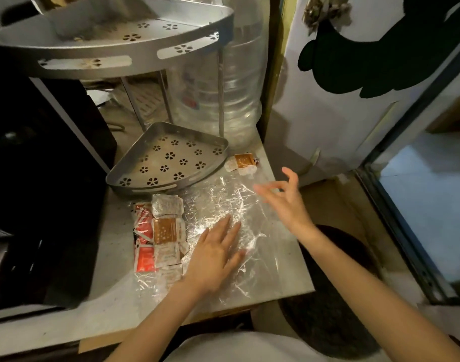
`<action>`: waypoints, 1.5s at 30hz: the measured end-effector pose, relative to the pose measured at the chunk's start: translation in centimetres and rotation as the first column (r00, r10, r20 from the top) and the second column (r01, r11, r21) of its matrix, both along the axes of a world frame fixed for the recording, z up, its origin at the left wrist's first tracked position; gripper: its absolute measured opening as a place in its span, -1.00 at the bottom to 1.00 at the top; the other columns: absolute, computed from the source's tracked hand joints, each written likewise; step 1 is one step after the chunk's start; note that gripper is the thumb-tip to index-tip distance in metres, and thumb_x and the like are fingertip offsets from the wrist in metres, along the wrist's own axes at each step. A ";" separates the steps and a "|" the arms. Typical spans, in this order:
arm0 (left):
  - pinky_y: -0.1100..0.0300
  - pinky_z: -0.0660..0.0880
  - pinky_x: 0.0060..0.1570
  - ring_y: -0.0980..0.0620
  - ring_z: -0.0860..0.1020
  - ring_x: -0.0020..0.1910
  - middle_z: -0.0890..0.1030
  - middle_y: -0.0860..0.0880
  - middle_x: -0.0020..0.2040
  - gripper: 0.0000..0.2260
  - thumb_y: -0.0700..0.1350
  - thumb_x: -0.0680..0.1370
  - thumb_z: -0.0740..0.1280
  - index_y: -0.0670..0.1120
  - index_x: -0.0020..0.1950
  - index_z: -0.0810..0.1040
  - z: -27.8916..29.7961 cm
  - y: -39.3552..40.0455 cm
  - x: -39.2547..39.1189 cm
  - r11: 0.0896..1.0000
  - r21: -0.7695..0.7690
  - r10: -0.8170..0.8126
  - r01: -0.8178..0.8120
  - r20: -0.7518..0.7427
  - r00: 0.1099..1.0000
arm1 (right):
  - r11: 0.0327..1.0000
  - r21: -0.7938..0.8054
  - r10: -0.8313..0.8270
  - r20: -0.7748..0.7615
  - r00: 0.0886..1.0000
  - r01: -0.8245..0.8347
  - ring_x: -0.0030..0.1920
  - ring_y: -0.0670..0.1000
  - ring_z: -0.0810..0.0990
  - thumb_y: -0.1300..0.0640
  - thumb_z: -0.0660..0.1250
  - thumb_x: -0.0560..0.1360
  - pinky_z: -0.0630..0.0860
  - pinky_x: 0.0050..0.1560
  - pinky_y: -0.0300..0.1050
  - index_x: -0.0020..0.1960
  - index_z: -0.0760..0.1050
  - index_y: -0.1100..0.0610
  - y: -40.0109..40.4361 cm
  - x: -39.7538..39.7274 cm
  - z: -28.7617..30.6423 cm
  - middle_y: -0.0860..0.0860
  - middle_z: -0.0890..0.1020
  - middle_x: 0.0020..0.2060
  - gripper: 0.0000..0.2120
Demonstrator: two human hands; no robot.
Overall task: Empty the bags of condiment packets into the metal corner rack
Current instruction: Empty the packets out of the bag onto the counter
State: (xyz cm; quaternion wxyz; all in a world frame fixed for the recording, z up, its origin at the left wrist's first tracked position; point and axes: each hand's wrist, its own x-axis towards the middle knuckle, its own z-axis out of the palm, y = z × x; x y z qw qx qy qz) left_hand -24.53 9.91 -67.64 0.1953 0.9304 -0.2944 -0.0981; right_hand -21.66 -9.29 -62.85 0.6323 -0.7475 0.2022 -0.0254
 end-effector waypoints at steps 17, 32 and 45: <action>0.03 -0.27 0.46 0.13 -0.31 0.46 -0.26 0.07 0.50 -0.31 0.35 0.36 -0.52 0.14 0.45 -0.24 -2.6 -0.3 -1.2 0.999 -0.007 0.054 -0.054 -0.045 0.998 | 0.937 -0.344 0.043 -0.080 0.996 -0.068 -0.24 -0.14 0.57 0.18 0.38 0.45 0.51 -0.19 -0.39 0.08 0.53 0.17 2.7 -6.3 -1.3 -0.04 0.59 -0.27 -0.79; 0.00 -0.36 0.43 0.13 -0.37 0.44 -0.34 0.08 0.49 -0.36 0.36 0.42 -0.37 0.15 0.46 -0.28 -2.6 -0.4 -1.1 0.997 0.075 0.006 -0.003 -0.041 0.999 | 0.906 -0.394 0.046 -0.277 0.960 -0.157 -0.32 -0.06 0.57 0.27 0.40 0.41 0.48 -0.23 -0.22 0.11 0.53 0.23 -8.5 -3.0 -0.2 0.06 0.62 -0.23 -0.73; 0.13 0.04 0.38 0.12 0.09 0.41 0.09 0.06 0.50 -0.55 0.07 0.57 0.09 0.06 0.46 0.17 1.3 0.6 -0.7 0.919 -0.339 0.184 -0.202 -0.084 0.979 | 0.380 -0.913 0.195 -0.078 0.978 -0.149 0.45 0.12 0.16 0.27 0.23 0.49 0.13 0.42 0.02 0.43 0.18 0.18 -2.0 -0.4 1.7 0.12 0.26 0.44 -0.46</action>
